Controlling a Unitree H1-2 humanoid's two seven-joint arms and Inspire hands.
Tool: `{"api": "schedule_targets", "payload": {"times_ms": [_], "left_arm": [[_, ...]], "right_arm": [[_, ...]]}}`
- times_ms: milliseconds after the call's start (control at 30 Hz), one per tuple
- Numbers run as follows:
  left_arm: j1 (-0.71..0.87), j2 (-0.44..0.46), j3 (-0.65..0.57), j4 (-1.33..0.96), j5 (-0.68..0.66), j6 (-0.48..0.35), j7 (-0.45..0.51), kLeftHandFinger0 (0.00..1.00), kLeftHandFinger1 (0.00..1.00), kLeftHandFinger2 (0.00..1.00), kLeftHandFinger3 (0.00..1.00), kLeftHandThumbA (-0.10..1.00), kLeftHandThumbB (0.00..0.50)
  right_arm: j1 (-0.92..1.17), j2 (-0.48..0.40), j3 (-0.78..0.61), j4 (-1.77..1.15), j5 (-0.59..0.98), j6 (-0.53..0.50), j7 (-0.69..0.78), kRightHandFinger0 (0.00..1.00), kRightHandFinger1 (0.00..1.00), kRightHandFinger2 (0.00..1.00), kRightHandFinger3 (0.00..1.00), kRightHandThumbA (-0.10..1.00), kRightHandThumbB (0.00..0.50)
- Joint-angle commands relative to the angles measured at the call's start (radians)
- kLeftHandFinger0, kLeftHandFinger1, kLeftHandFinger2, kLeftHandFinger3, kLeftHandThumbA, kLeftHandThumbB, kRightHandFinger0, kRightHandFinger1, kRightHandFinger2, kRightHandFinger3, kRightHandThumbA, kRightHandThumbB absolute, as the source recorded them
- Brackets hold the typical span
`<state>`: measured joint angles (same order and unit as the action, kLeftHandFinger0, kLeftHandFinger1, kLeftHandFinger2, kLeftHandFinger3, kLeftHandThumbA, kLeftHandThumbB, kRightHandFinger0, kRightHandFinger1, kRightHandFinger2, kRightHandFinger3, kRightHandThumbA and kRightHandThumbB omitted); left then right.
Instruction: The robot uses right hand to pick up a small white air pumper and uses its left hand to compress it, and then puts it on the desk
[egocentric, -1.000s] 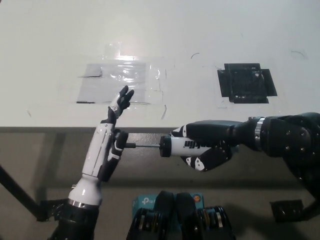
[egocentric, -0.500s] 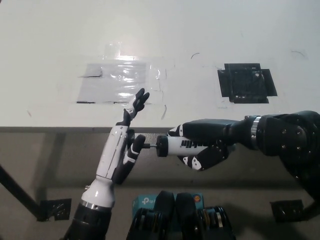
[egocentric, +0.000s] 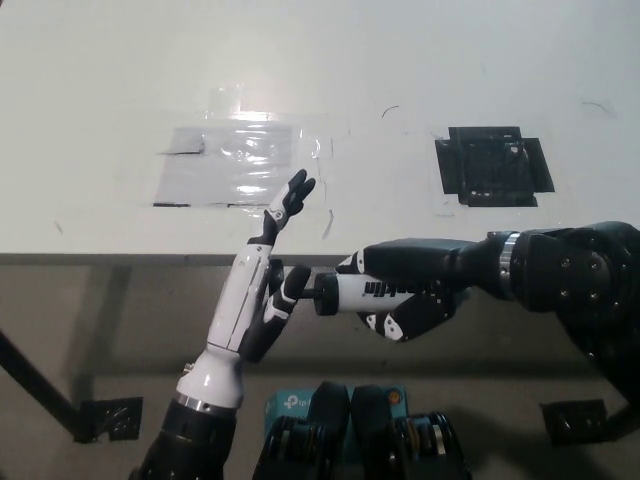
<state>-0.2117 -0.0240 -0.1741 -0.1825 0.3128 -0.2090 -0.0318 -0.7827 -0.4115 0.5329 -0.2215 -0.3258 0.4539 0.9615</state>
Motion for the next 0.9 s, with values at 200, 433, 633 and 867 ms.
{"api": "schedule_targets", "payload": {"times_ms": [200,433,633,867], "left_arm": [[-0.012,0.007,0.020,-0.018,-0.032,-0.010,0.008,1.00,1.00,1.00,1.00,1.00,0.323],[-0.008,0.070,0.146,-0.020,-0.120,-0.009,0.027,1.00,1.00,1.00,1.00,1.00,0.341],[0.022,0.107,0.234,-0.035,-0.181,0.006,0.018,1.00,1.00,1.00,1.00,1.00,0.334],[0.053,0.131,0.268,-0.003,-0.209,-0.029,0.014,1.00,1.00,1.00,1.00,1.00,0.281]], "right_arm": [[-0.066,0.009,-0.033,0.023,0.019,-0.036,-0.026,0.02,0.40,0.64,0.47,-0.10,0.158],[-0.087,-0.026,-0.092,0.088,0.033,-0.055,-0.040,0.13,0.47,0.69,0.79,-0.10,0.133],[-0.129,-0.051,-0.105,0.191,-0.003,-0.101,-0.064,0.18,0.49,0.70,0.81,-0.10,0.141],[-0.210,-0.056,-0.089,0.355,-0.093,-0.161,-0.157,0.14,0.52,0.75,0.80,-0.10,0.144]]}}
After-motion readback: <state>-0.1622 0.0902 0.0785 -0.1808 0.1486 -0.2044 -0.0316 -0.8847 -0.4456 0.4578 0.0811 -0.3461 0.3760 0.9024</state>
